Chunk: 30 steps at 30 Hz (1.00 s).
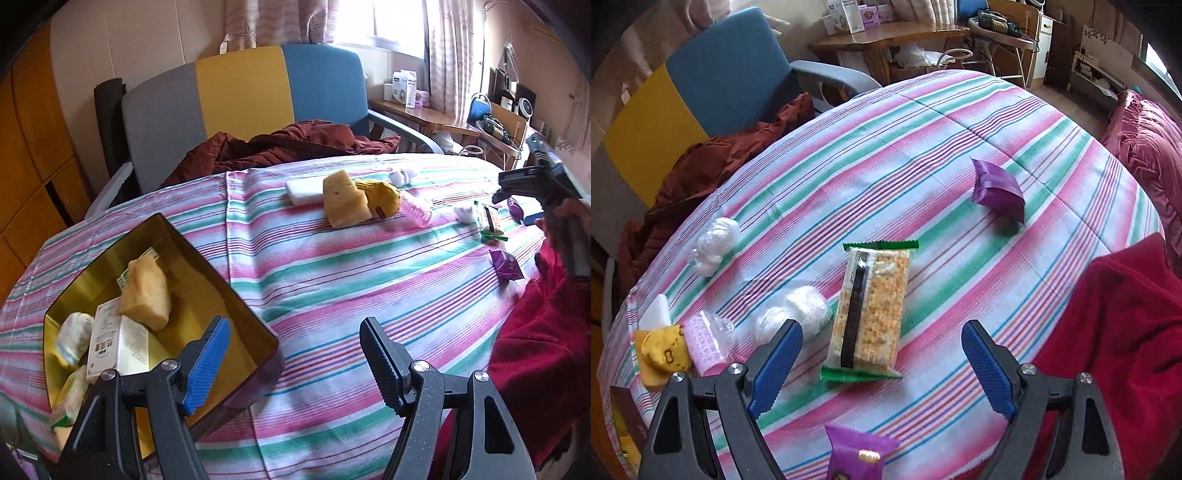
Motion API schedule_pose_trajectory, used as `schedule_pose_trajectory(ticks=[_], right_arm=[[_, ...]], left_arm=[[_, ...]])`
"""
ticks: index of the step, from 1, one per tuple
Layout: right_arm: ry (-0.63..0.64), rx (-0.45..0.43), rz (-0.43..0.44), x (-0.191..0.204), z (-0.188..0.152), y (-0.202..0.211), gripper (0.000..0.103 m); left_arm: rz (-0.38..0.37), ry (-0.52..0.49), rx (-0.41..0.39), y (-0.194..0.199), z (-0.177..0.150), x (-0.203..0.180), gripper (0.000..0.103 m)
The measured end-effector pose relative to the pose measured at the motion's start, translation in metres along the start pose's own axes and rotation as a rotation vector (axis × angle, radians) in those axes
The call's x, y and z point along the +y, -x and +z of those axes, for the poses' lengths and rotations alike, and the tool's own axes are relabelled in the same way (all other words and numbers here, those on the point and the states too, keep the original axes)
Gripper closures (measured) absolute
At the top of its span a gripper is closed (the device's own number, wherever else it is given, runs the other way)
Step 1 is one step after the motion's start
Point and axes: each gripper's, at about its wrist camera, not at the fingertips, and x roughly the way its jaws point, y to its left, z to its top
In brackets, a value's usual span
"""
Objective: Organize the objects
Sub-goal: 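Move both tools back toward the remaining items on the cloth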
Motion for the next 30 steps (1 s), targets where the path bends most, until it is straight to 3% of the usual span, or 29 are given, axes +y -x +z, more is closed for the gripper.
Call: schedule_pose_trajectory(ticks=[4,16,20,30], right_arm=[[-0.001,-0.036,0.046,0.004,0.0,-0.003,0.013],[0.251,-0.06,0.225,0.058,-0.018,0.011,0.013],[0.361,-0.032,0.287,0.082,-0.027,0.012,0.013],[0.644,0.041,0.257,0.153,-0.037,-0.01,0.013]], left_arm=[[-0.017,0.007,0.003,-0.009,0.009,-0.003,0.024],[-0.11,0.123,0.029,-0.067,0.076,-0.006,0.024],[-0.137,0.172,0.062,-0.099,0.099,-0.005,0.024],[-0.17,0.214,0.101,-0.149,0.124,-0.007,0.024]])
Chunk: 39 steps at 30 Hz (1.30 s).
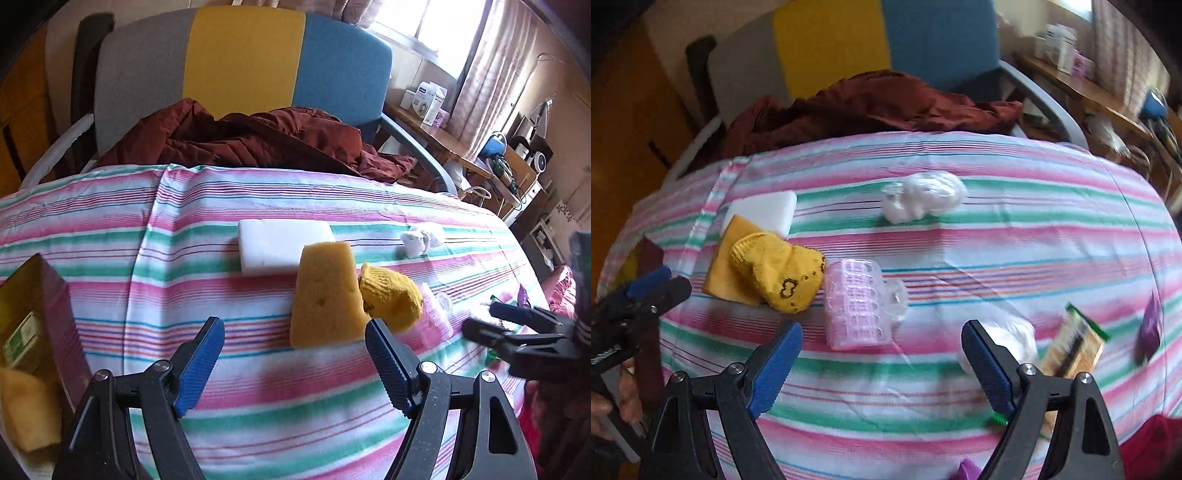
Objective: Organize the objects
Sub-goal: 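Move both tools back toward the remaining items on the cloth, then grasp the yellow knit sock with the left gripper while the right grasps the pink hair roller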
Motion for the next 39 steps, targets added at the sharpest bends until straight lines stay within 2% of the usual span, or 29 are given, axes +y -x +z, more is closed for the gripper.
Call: schedule_pose_trajectory(ticks=[5,8,15,19,23,27,30,34,38,39], right_arm=[[0.065,0.069,0.004,0.016,0.009,-0.04,0.014],[0.078,0.093,-0.018,0.014,0.006,-0.05,0.041],[0.042,0.083,-0.081,-0.009,0.001,-0.036,0.042],[0.123,0.068,-0.011,-0.002,-0.003,-0.021,0.042],[0.206,0.157,-0.107,0.005,-0.019,-0.035,0.045],[0.176,0.154,-0.118,-0.007,-0.02,-0.03,0.045],[0.183,0.176,-0.113,-0.009,-0.023,-0.032,0.045],[0.179,0.184,-0.105,-0.013,-0.024,-0.033,0.045],[0.179,0.187,-0.104,-0.016,-0.024,-0.033,0.045],[0.182,0.189,-0.108,-0.016,-0.024,-0.033,0.045]], left_arm=[[0.002,-0.022,-0.018,0.0,-0.001,-0.001,0.024],[-0.026,-0.066,-0.044,0.005,-0.003,-0.005,0.024],[-0.132,-0.126,-0.031,0.004,-0.007,-0.027,0.033],[-0.192,-0.156,-0.042,0.005,-0.003,-0.042,0.034],[-0.248,-0.163,-0.022,-0.004,0.007,-0.056,0.033],[-0.297,-0.241,-0.024,-0.012,0.012,-0.079,0.03],[-0.318,-0.312,0.005,-0.025,0.015,-0.097,0.027],[-0.279,-0.341,0.067,-0.053,0.016,-0.104,0.027],[-0.295,-0.377,0.097,-0.064,0.006,-0.109,0.03],[-0.3,-0.38,0.098,-0.065,0.005,-0.109,0.035]])
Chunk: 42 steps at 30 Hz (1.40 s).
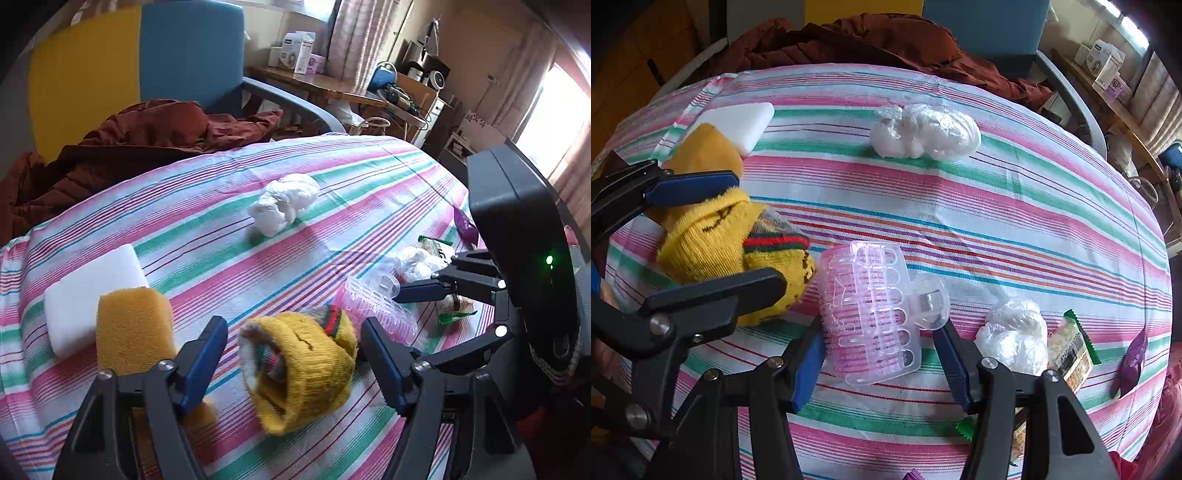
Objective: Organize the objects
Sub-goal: 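Grasp the yellow knit sock with the left gripper while the right grasps the pink hair roller, then carry the sock and hair roller to the gold tray and release both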
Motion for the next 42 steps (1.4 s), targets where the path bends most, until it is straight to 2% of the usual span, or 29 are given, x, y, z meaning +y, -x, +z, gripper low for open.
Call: schedule_pose_trajectory(ticks=[1,4,6,8,11,13,16,20,26,34,42], right_arm=[[0.0,0.0,-0.001,0.0,0.0,0.0,0.045],[-0.003,-0.005,0.0,-0.002,0.0,0.001,0.045],[0.003,-0.015,-0.008,-0.002,0.0,0.002,0.047],[0.006,-0.037,-0.009,-0.002,0.0,0.006,0.053],[0.027,-0.104,-0.001,0.003,0.001,0.017,0.053],[0.039,-0.131,-0.002,0.007,0.001,0.022,0.054],[0.046,-0.115,-0.033,0.004,0.002,0.012,0.057],[0.023,-0.109,-0.038,0.003,0.007,0.004,0.058],[0.022,-0.143,-0.02,0.015,0.016,0.008,0.058],[0.059,-0.198,-0.025,0.044,0.013,0.044,0.058],[0.062,-0.264,-0.033,0.07,0.001,0.086,0.059]], left_arm=[[0.004,-0.003,0.003,-0.002,0.0,-0.001,0.039],[0.023,-0.028,-0.009,-0.001,-0.004,-0.004,0.066],[0.029,-0.033,-0.021,0.005,-0.004,-0.004,0.074],[0.035,-0.014,-0.053,0.02,-0.006,-0.004,0.075],[0.023,0.026,-0.115,0.051,-0.01,-0.005,0.075],[0.05,0.025,-0.15,0.071,-0.016,-0.01,0.075],[0.109,0.035,-0.193,0.104,-0.029,-0.012,0.075],[0.14,0.099,-0.226,0.136,-0.049,-0.003,0.074],[0.202,0.214,-0.208,0.167,-0.096,0.021,0.074],[0.3,0.315,-0.21,0.212,-0.156,0.046,0.074],[0.359,0.426,-0.235,0.255,-0.213,0.067,0.073]])
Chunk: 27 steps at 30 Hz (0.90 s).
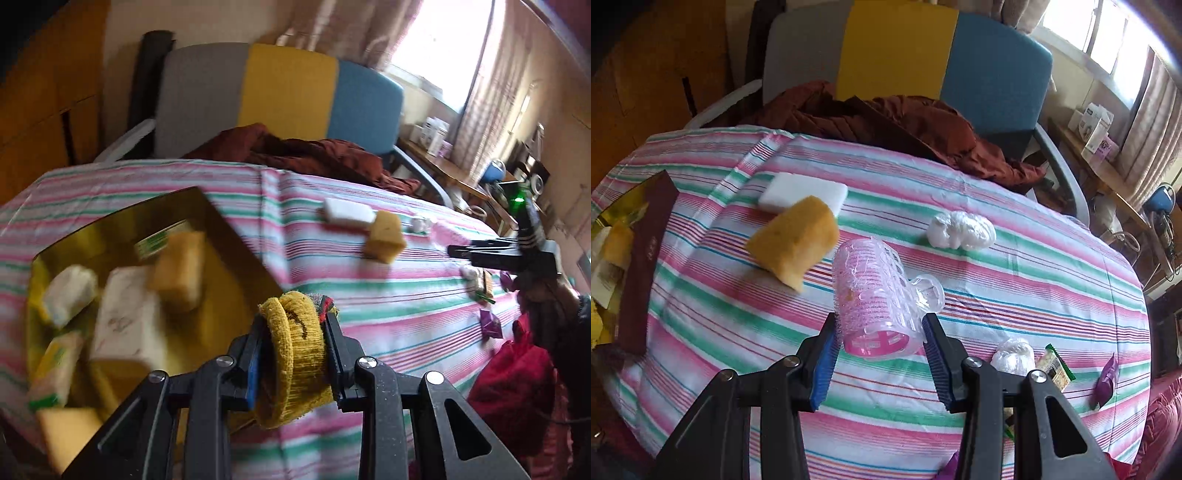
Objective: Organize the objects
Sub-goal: 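Carry the sock and hair roller to the gold tray and release both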
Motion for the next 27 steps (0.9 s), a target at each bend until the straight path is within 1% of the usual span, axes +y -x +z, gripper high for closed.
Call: schedule_pose_trajectory(ticks=[5,10,14,15,21,27], right_arm=[[0.041,-0.053,0.047,0.038,0.004,0.03,0.059],[0.122,-0.084,0.139,0.102,0.013,0.049,0.059],[0.195,-0.103,0.203,0.158,0.024,0.053,0.059],[0.211,-0.107,0.219,0.173,0.028,0.054,0.059],[0.259,-0.107,0.283,0.226,0.043,0.05,0.059],[0.276,-0.106,0.311,0.257,0.058,0.047,0.059]], left_arm=[[0.044,0.1,-0.016,0.025,-0.02,0.043,0.073],[0.082,0.17,-0.046,0.046,-0.037,0.074,0.073],[0.099,0.202,-0.053,0.054,-0.046,0.09,0.073],[0.101,0.211,-0.053,0.056,-0.049,0.094,0.073],[0.093,0.254,-0.051,0.059,-0.061,0.111,0.073],[0.064,0.253,-0.055,0.058,-0.063,0.115,0.073]])
